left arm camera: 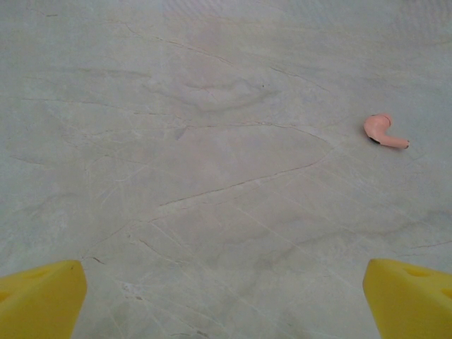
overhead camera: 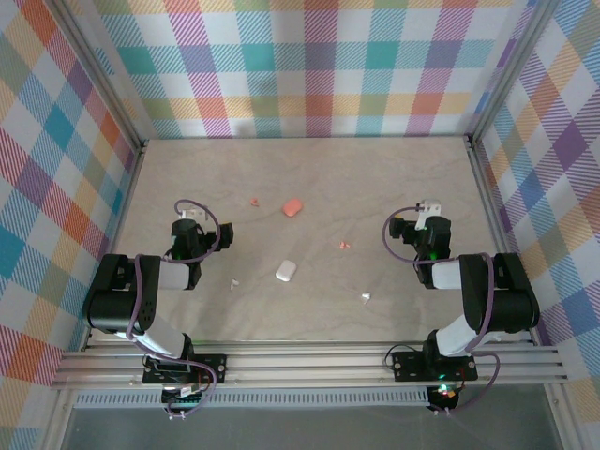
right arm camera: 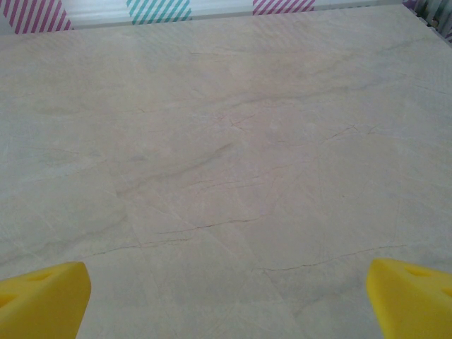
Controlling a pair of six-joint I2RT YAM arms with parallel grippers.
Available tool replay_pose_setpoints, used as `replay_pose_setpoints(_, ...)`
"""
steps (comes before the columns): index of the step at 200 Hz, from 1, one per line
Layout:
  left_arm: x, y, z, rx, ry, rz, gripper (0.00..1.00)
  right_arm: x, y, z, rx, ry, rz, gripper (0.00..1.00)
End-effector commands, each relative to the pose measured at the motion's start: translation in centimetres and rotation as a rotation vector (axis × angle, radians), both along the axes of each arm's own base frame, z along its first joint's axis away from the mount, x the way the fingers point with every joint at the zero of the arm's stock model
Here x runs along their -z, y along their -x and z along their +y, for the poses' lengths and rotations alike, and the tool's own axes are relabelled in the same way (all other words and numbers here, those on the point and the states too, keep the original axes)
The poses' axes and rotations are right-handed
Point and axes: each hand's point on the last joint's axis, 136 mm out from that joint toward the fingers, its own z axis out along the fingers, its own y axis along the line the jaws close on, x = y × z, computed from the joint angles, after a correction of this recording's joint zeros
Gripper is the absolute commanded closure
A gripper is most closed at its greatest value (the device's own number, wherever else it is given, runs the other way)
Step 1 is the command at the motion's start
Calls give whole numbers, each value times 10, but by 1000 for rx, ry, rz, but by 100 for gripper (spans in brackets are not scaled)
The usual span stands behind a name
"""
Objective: Insert wireless bluetooth earbuds into charging case
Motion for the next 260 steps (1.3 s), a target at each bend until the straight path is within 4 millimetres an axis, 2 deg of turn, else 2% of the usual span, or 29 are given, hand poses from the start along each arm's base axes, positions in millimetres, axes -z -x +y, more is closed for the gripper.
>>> replay_pose_setpoints(1,-20,-11,-2,15,-10,-49,0,-13,-6,1,-14,-4,-42,0)
replay_pose_setpoints(25,-36,-11,4,-34,-9,2,0,-19,-3,3,-26,-4,-57,0)
replay_pose_setpoints(36,-43,-8,8,-72,9,36,0,-27,1,3,-33,-4,-75,0)
replay_pose_setpoints(53,-57,-1,5,-82,65,59,0,-42,7,3,-26,-12,-68,0)
replay_pose_setpoints(81,-83,23,-6,-66,178,62,0,-51,15,-1,35,-68,188,3)
replay_pose_setpoints(99,-92,46,-15,-40,233,90,2,-64,17,6,36,-128,318,13)
replay_pose_setpoints(118,-93,67,-29,-7,304,165,7,-67,22,41,-48,-183,425,19)
replay_pose_setpoints(131,-85,83,-42,8,356,254,12,-64,30,84,-170,-141,480,19)
replay_pose_setpoints(143,-71,101,-55,13,393,358,18,-61,41,132,-331,-66,505,19)
replay_pose_setpoints(164,-55,124,-81,51,501,463,31,-48,80,226,-707,25,542,21)
replay_pose_setpoints(184,-45,142,-92,43,567,497,34,-30,116,280,-900,113,648,22)
replay_pose_setpoints(203,-43,155,-87,10,556,490,34,-10,141,308,-996,220,752,21)
replay_pose_setpoints(223,-42,165,-76,-28,526,478,34,10,159,318,-1062,350,825,14)
replay_pose_setpoints(239,-41,171,-72,-40,508,478,34,21,164,321,-1073,428,863,6)
replay_pose_setpoints(260,-41,173,-71,-40,507,480,34,28,160,325,-1054,489,881,1)
